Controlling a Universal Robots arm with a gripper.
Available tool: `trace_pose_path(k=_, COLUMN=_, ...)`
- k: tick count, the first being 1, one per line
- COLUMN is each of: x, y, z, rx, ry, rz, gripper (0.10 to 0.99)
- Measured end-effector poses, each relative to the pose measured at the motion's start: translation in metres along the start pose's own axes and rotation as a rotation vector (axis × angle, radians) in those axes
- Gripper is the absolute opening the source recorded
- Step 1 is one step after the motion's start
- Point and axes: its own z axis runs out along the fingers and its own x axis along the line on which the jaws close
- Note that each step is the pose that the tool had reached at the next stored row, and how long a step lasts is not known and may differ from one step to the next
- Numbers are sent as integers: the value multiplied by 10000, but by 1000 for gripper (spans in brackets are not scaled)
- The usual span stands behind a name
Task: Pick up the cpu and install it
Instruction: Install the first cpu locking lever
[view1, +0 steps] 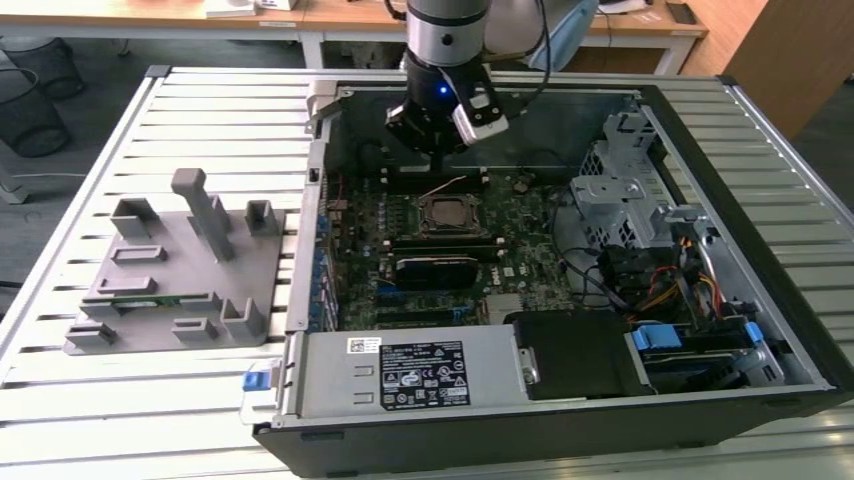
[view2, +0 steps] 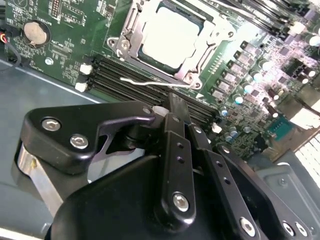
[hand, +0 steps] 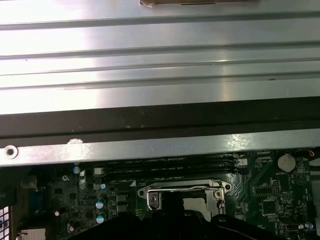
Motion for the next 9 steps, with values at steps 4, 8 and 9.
trace_pose_path(k=4, x=-45, y=1, z=32, rx=1, ry=0, rz=1, gripper=106)
trace_pose_path(k=8, x=-74, y=1, z=63, rx=0, ry=1, rz=-9, gripper=106)
trace_pose_path(k=9, x=-77, y=1, z=72, rx=0, ry=5, rz=-63, gripper=106)
